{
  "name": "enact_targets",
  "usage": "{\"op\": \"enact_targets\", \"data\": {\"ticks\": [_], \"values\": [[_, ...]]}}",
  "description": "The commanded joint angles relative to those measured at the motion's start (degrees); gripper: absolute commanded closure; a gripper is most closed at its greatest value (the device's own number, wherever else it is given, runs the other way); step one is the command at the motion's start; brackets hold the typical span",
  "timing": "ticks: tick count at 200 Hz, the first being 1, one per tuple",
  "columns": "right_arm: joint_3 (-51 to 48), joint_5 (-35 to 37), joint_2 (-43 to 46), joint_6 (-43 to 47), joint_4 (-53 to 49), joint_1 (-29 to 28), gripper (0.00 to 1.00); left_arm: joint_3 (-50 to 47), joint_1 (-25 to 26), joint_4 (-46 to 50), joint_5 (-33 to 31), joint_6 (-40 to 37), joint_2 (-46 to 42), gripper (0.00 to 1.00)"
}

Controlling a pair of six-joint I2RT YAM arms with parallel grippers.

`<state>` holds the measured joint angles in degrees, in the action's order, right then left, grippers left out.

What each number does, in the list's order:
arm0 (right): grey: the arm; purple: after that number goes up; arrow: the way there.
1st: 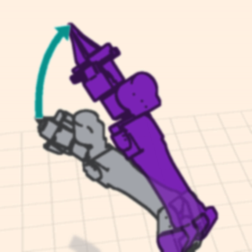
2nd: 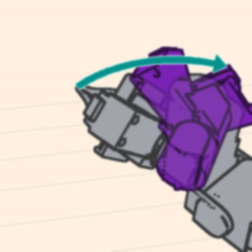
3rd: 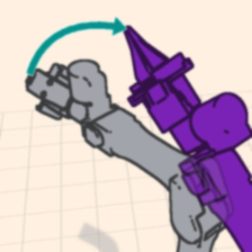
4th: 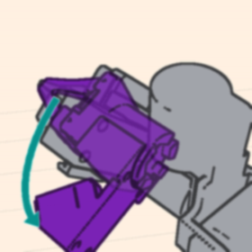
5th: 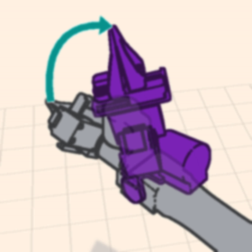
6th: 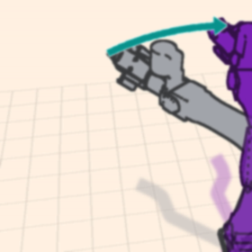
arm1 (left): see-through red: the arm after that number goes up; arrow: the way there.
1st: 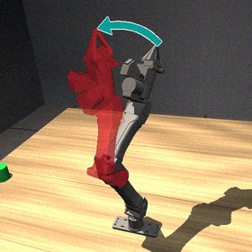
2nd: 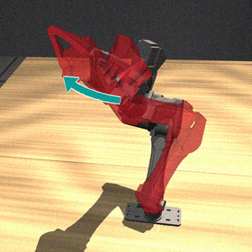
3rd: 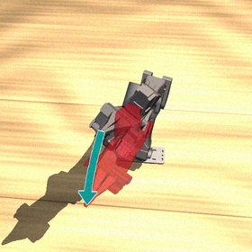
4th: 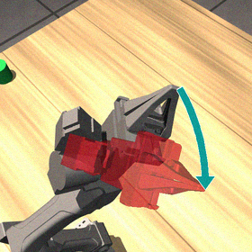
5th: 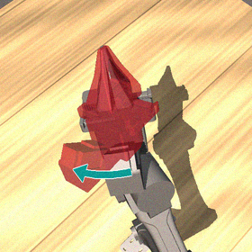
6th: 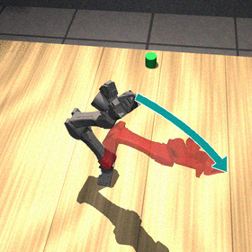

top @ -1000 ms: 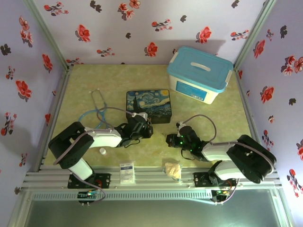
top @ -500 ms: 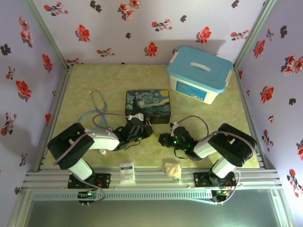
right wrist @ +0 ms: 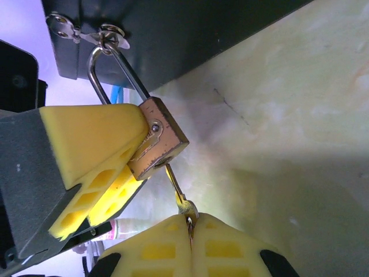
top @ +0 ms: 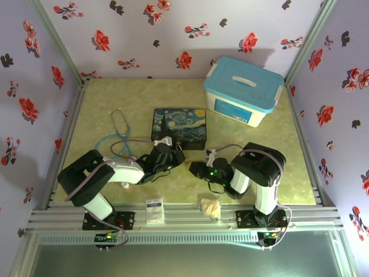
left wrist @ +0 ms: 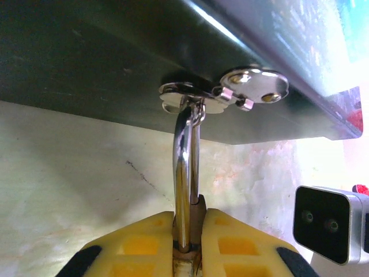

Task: Unlock the padlock with the key

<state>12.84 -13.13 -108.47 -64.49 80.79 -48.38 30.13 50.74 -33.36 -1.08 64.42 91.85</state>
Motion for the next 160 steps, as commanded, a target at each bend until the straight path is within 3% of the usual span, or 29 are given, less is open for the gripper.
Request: {"op": "enact_targets", "data": {"ticks": [1, 128, 160], "values": [[-1.3, 1.3, -1.7, 0.3, -1.6, -0.3, 1.00, -0.6, 0.1, -3.3, 0.3, 0.2, -0.1, 1.00], [-1.7, -0.4, 2.0, 1.7, -6.8, 1.5, 1.00, -2.5, -0.9, -7.4, 1.6, -0.6, -0.8, 1.00], [-2.2, -0.3, 0.6, 1.3, -3.4, 1.5, 1.00, -2.5, -0.9, -8.9, 2.5, -0.1, -0.2, 1.00]]}}
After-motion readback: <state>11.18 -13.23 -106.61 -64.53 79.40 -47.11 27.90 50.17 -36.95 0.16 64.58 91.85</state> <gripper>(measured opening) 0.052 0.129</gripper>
